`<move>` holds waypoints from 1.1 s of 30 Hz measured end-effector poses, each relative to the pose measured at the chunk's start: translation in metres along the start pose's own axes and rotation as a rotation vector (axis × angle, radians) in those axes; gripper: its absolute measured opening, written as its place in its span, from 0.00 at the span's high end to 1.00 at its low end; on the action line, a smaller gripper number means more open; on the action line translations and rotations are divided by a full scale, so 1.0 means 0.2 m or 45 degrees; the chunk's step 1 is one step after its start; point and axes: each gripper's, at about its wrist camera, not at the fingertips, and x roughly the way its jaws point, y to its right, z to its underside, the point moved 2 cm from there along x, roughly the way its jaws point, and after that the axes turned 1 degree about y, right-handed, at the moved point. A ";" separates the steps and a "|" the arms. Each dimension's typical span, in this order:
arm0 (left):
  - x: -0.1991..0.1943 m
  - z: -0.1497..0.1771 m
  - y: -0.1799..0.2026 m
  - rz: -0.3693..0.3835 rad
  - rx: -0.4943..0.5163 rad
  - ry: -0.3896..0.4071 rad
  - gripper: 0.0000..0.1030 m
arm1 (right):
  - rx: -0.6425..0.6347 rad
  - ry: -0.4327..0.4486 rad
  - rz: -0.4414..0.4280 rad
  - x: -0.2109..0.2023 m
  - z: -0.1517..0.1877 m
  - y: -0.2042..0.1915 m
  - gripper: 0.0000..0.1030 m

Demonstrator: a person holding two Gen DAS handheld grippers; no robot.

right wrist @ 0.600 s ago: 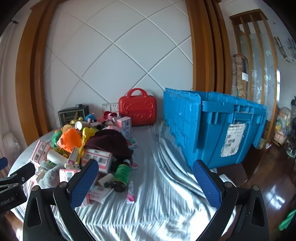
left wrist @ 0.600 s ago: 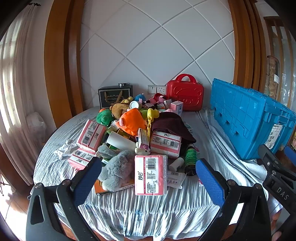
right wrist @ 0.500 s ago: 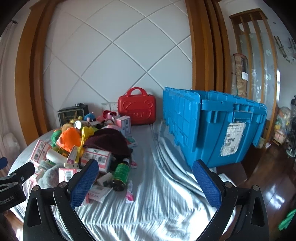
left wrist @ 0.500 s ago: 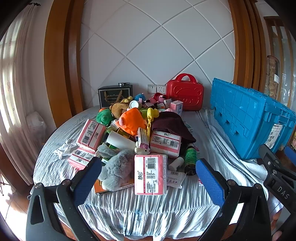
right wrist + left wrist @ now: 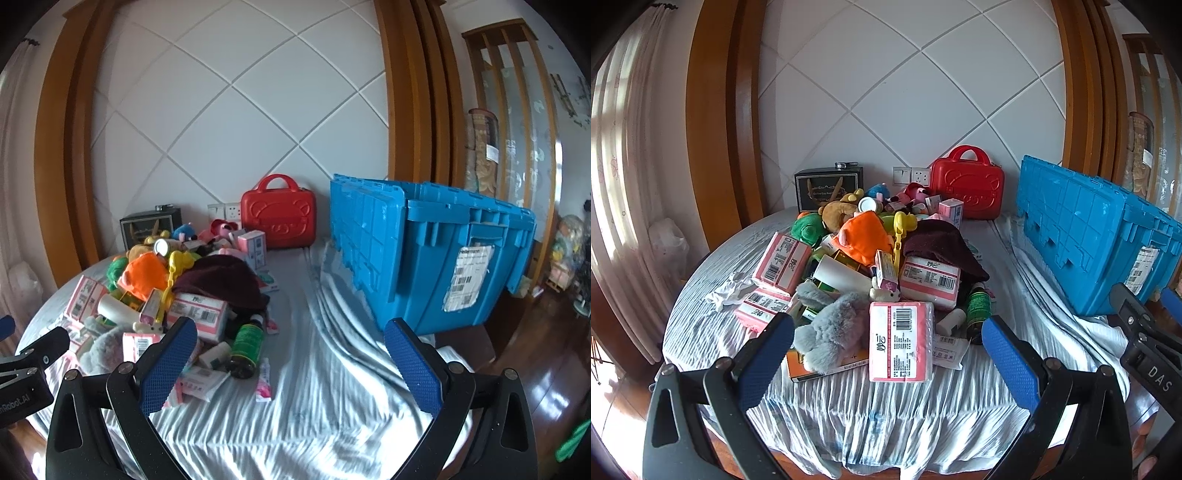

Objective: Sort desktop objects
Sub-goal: 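Move both tools toward the pile of items on the bed, then grasp the pink-white tissue pack with the left tool while the right tool grasps the small tube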

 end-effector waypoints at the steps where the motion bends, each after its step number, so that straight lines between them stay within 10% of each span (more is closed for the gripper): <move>1: 0.00 0.00 -0.01 -0.003 -0.003 0.000 0.00 | -0.001 -0.001 -0.003 0.00 0.00 0.00 0.00; 19: 0.20 0.19 -0.15 -0.067 0.040 -0.191 0.00 | -0.043 -0.175 -0.074 0.21 0.15 -0.10 0.00; 20: 0.23 0.21 -0.19 -0.427 -0.166 -0.210 0.00 | -0.041 -0.194 -0.080 0.23 0.17 -0.11 0.00; 33: 0.74 0.31 -0.25 -0.277 -0.149 -0.375 0.00 | -0.070 -0.435 -0.057 0.58 0.31 -0.21 0.00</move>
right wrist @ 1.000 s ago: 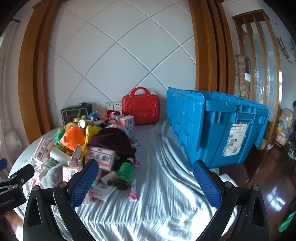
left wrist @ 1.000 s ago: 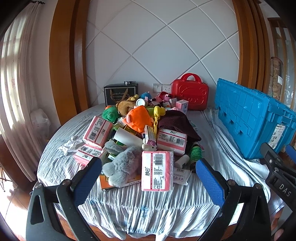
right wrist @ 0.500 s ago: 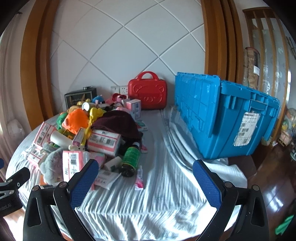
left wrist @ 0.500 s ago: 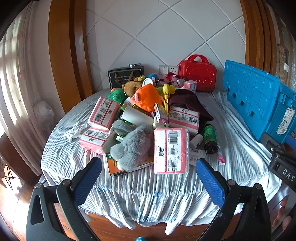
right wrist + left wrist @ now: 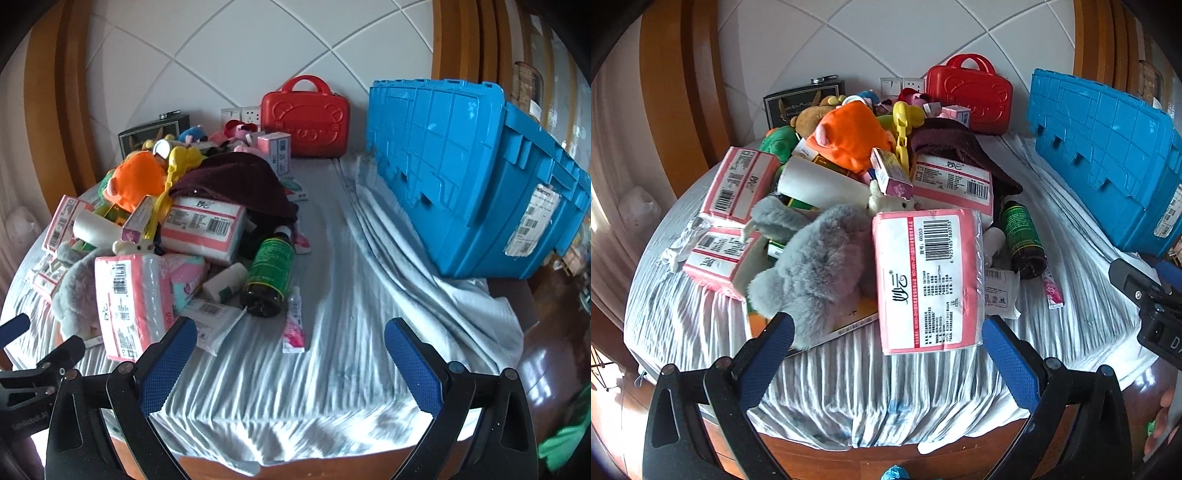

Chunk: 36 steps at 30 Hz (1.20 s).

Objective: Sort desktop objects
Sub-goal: 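Grasp the pink-white tissue pack with the left tool while the right tool grasps the small tube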

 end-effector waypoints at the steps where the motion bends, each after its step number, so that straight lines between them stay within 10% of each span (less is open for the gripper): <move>1: 0.04 0.00 0.02 0.013 0.003 -0.013 0.00 | 0.006 -0.007 0.006 0.02 0.00 0.01 0.00; 17: 0.40 0.01 0.12 0.124 -0.008 -0.087 0.11 | -0.013 -0.133 -0.057 0.31 0.12 0.01 0.00; 24: 0.35 0.03 0.06 0.119 0.018 -0.091 0.19 | 0.034 -0.232 -0.093 0.41 0.11 0.03 0.47; 36: 0.33 -0.17 0.21 0.115 0.152 0.011 0.21 | 0.024 -0.335 -0.115 0.69 0.09 0.07 0.69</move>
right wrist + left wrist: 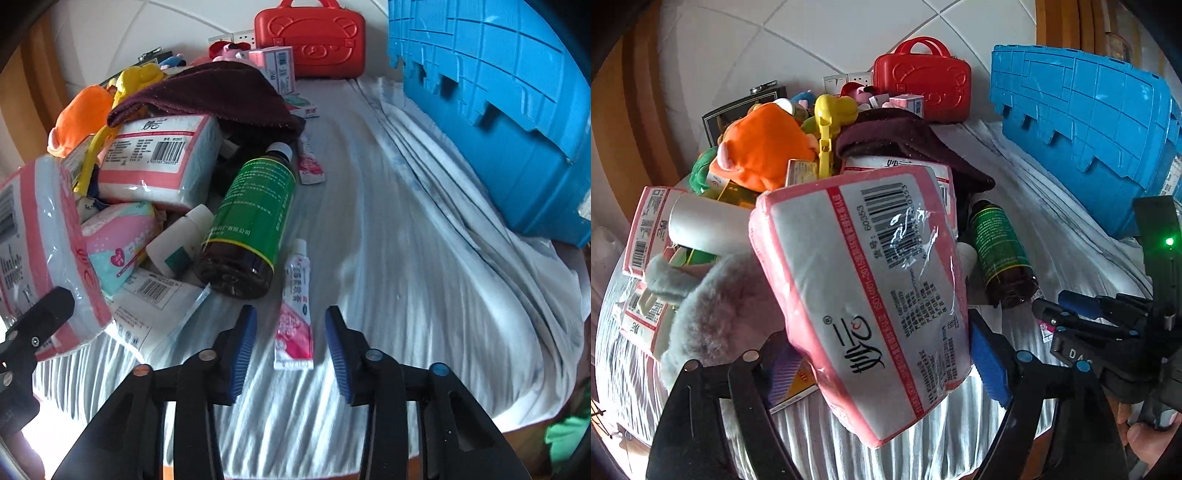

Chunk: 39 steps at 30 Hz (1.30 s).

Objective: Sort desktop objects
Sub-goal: 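Grasp the pink-white tissue pack with the left tool while the right tool grasps the small tube, then carry the tissue pack and tube over the blue crate with both tools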

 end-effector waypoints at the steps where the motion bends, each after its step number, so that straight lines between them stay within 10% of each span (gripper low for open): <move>1: 0.01 -0.01 0.02 0.004 0.012 0.004 0.21 | 0.000 -0.012 -0.006 0.02 -0.01 0.00 0.69; 17: -0.09 -0.21 0.17 0.057 0.079 0.086 0.23 | 0.004 0.008 -0.024 -0.06 -0.10 0.04 0.82; 29: -0.43 -0.55 0.28 0.104 0.076 0.277 0.23 | -0.021 0.346 0.026 -0.69 -0.40 0.08 0.82; 39: -0.73 -0.97 0.75 0.138 0.128 0.535 0.23 | -0.046 0.645 0.093 -1.22 -0.71 0.43 0.82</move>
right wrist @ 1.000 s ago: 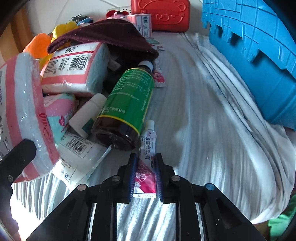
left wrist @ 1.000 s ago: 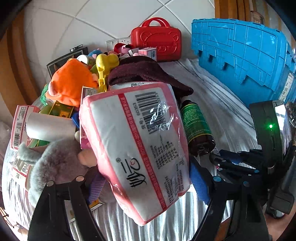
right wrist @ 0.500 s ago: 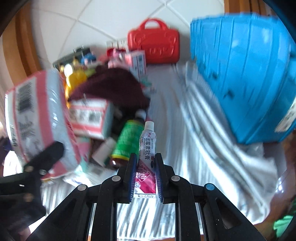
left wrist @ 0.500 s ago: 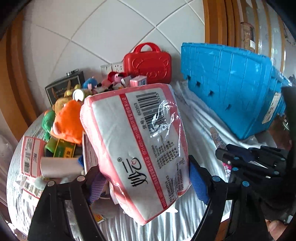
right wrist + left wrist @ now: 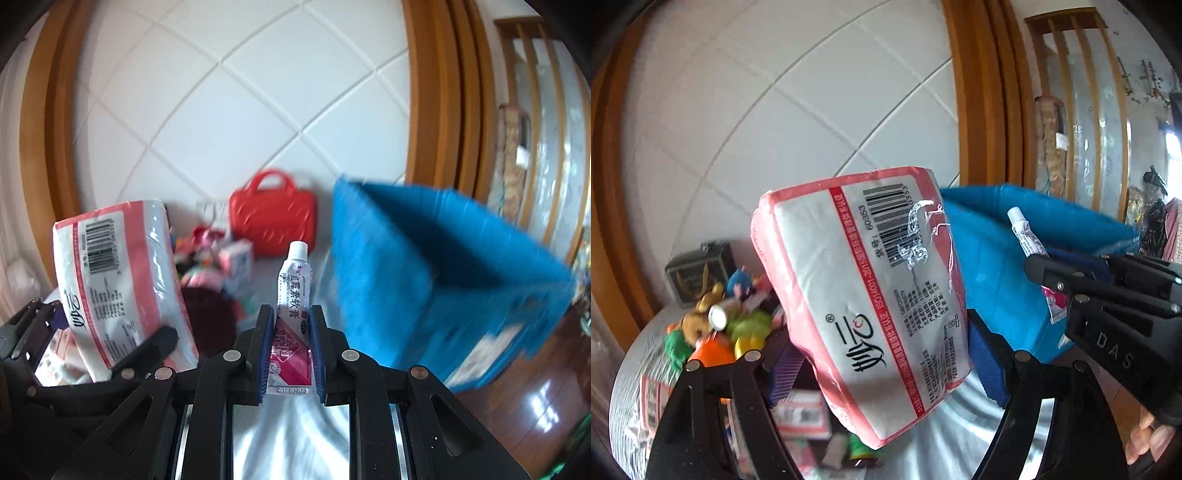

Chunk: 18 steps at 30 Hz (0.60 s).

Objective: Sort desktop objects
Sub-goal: 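Carry the tissue pack and tube over the blue crate with both tools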

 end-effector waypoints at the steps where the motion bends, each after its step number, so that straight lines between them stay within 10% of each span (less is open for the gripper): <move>1: 0.02 -0.07 0.07 0.000 0.002 0.025 0.23 | -0.006 0.025 0.001 -0.01 -0.06 0.08 0.82; 8: 0.40 -0.62 0.67 -0.010 -0.076 0.009 0.22 | -0.103 0.136 0.022 0.10 -0.49 0.81 0.82; 13: 0.89 -0.91 1.03 0.025 -0.114 -0.277 0.22 | -0.154 -0.066 0.033 0.47 -0.72 1.35 0.82; 18: 1.42 -0.83 1.24 0.017 -0.106 -0.707 0.22 | -0.107 -0.396 -0.005 0.95 -0.71 1.74 0.82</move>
